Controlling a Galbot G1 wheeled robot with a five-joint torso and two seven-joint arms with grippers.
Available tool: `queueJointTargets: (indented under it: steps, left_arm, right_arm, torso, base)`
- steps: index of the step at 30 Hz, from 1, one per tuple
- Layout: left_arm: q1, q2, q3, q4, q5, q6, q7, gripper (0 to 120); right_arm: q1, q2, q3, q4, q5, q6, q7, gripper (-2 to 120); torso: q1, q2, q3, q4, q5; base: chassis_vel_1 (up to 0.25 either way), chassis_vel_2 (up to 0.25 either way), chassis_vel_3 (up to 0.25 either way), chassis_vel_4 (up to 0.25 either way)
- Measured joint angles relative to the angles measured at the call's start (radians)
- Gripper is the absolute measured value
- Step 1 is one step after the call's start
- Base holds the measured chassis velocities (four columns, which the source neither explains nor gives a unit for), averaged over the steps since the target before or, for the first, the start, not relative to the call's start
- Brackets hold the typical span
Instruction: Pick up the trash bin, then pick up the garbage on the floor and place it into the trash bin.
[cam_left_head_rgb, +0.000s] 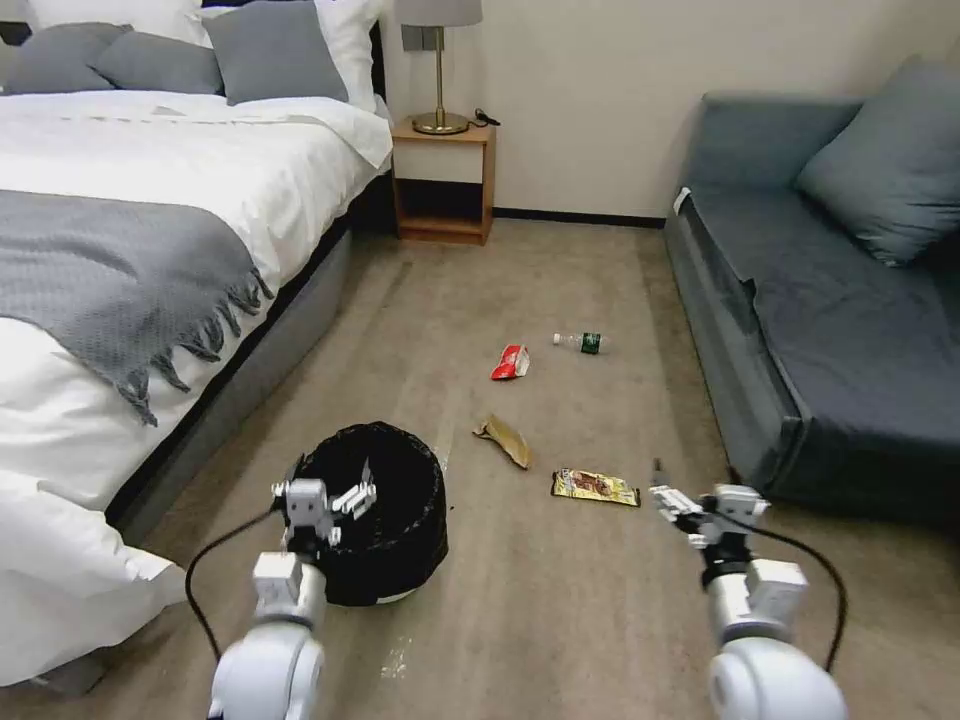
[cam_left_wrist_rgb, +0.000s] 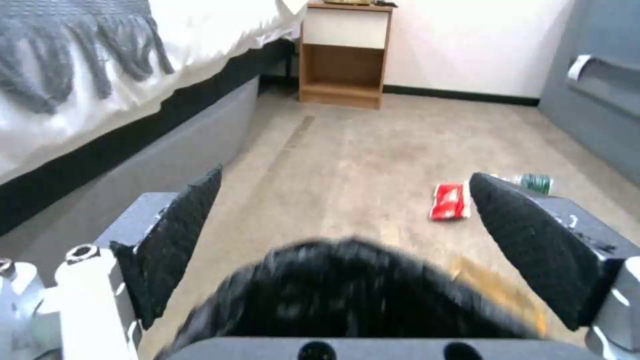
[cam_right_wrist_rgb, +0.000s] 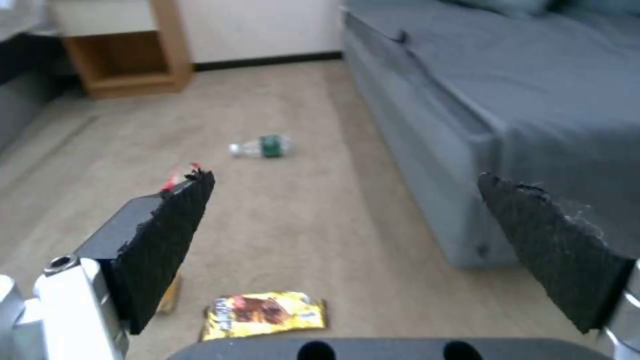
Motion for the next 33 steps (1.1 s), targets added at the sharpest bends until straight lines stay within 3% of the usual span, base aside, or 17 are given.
queueJointTargets:
  steps: [1, 3, 4, 6, 7, 9, 10, 12, 17, 19, 21, 29, 33]
  left_arm:
    - [0.000, 0.000, 0.000, 0.000, 0.000, 0.000, 0.000, 100]
    - [-0.075, 0.019, 0.015, 0.009, -0.056, 0.072, -0.030, 100]
    - [-0.075, 0.019, 0.015, 0.009, -0.056, 0.072, -0.030, 100]
    - [-0.163, 0.041, 0.033, 0.019, -0.121, 0.155, -0.064, 100]
    - [-0.163, 0.041, 0.033, 0.019, -0.121, 0.155, -0.064, 100]
    - [-0.237, 0.060, 0.049, 0.027, -0.177, 0.226, -0.094, 100]
    - [-0.237, 0.060, 0.049, 0.027, -0.177, 0.226, -0.094, 100]
    - [-0.324, 0.081, 0.065, 0.036, -0.239, 0.307, -0.126, 100]
    - [-0.316, 0.062, 0.036, -0.009, -0.225, 0.336, -0.117, 100]
    - [-0.287, 0.062, 0.035, -0.013, -0.214, 0.341, -0.113, 100]
    - [-0.283, 0.063, 0.034, -0.014, -0.213, 0.341, -0.112, 100]
    - [-0.251, 0.107, 0.016, -0.012, -0.214, 0.340, -0.107, 100]
    - [-0.234, 0.149, -0.004, -0.021, -0.254, 0.368, -0.106, 100]
  right_arm:
    - [0.000, 0.000, 0.000, 0.000, 0.000, 0.000, 0.000, 100]
    - [-0.010, 0.006, 0.038, 0.055, 0.054, -0.076, 0.040, 100]
    - [-0.010, 0.006, 0.038, 0.055, 0.054, -0.076, 0.040, 100]
    - [-0.022, 0.012, 0.084, 0.121, 0.119, -0.167, 0.090, 100]
    - [-0.022, 0.012, 0.084, 0.121, 0.119, -0.167, 0.090, 100]
    - [-0.027, 0.015, 0.103, 0.147, 0.145, -0.203, 0.109, 100]
    - [-0.027, 0.015, 0.103, 0.147, 0.145, -0.203, 0.109, 100]
    - [-0.028, 0.015, 0.105, 0.150, 0.149, -0.210, 0.112, 100]
    - [-0.027, 0.006, 0.107, 0.151, 0.165, -0.218, 0.109, 100]
    - [-0.004, -0.075, 0.114, 0.151, 0.263, -0.252, 0.051, 100]
    - [-0.003, -0.081, 0.114, 0.151, 0.270, -0.254, 0.047, 100]
    - [0.037, -0.106, 0.095, 0.107, 0.286, -0.256, 0.030, 100]
    - [0.045, -0.097, 0.073, 0.094, 0.273, -0.253, 0.026, 100]
  torso:
    - [0.000, 0.000, 0.000, 0.0000, 0.0000]
    - [0.000, 0.000, 0.000, 0.0000, -0.0001]
    - [0.000, 0.000, 0.000, 0.0000, -0.0001]
    - [0.000, 0.000, 0.000, 0.0000, -0.0001]
    - [0.000, 0.000, 0.000, 0.0000, -0.0001]
    - [0.000, 0.000, 0.000, 0.0000, -0.0002]
    - [0.000, 0.000, 0.000, 0.0000, -0.0002]
    - [0.000, 0.000, 0.000, -0.0001, 0.0001]
    - [0.000, 0.000, 0.000, -0.0002, 0.0010]
    - [0.000, 0.000, 0.000, 0.0012, -0.0006]
    - [0.000, 0.000, 0.000, 0.0010, -0.0001]
    - [0.000, 0.000, 0.000, 0.0002, -0.0001]
    - [0.000, 0.000, 0.000, 0.0001, -0.0002]
  base:
    - [0.000, 0.000, 0.000, 0.000]
    - [0.000, 0.000, 0.000, 0.000]
    - [0.000, 0.000, 0.000, 0.000]
    - [0.000, 0.000, 0.000, 0.000]
    - [0.000, 0.000, 0.000, 0.000]
    - [0.000, 0.000, 0.000, 0.000]
    - [0.000, 0.000, 0.000, 0.000]
    - [0.000, 0.000, 0.000, 0.000]
    - [0.000, 0.000, 0.000, 0.000]
    - [0.000, 0.000, 0.000, 0.000]
    - [0.000, 0.000, 0.000, 0.000]
    - [0.000, 0.000, 0.000, 0.000]
    - [0.000, 0.000, 0.000, 0.000]
